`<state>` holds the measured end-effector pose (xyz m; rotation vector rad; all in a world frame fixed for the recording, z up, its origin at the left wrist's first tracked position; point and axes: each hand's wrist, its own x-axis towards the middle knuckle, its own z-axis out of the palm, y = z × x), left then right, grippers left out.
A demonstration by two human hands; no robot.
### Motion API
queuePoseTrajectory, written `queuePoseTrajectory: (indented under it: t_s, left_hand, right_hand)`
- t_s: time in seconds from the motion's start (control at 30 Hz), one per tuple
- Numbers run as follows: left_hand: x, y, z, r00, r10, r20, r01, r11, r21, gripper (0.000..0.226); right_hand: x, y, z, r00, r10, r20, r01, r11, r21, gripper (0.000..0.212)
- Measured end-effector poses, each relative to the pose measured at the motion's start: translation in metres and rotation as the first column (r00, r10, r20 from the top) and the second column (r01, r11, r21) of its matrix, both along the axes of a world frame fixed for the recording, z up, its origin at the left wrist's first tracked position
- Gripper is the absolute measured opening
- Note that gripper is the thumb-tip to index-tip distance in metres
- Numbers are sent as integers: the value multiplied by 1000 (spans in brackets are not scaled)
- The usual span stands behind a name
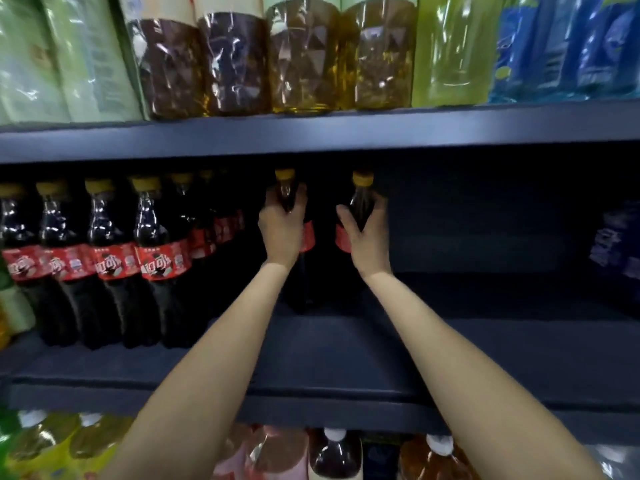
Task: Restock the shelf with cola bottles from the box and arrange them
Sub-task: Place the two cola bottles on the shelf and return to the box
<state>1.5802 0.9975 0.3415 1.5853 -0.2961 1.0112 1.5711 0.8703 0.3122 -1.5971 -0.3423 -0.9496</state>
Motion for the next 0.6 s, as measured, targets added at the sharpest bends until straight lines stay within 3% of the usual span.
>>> queuePoseTrajectory:
  t_s: [0.13,0.2,0.3,0.4,0.6]
  left_hand:
    - [18,6,-35,988,-155,4,150,963,221,90]
    - [24,7,-49,983,-183,-25,184,953,242,106]
    - [23,9,-48,984,-144,-102,165,953,253,111]
    - [28,16,-46,991,-50,-122,87,942,323,111]
    - [51,15,-47,991,128,-45,-101,918,383,103]
  right_hand:
    - [37,-14,-7,999,27,-21,-28,998,-49,84]
    - [50,-20,-6,996,26,-87,-36,992,-119,98]
    - [58,-21,-10,979,92,-183,-131,967,-219,117]
    - [60,-16,-21,975,52,-214,-95,976,-198,110]
    - [67,-13,-26,988,-76,-133,48,978,-203,105]
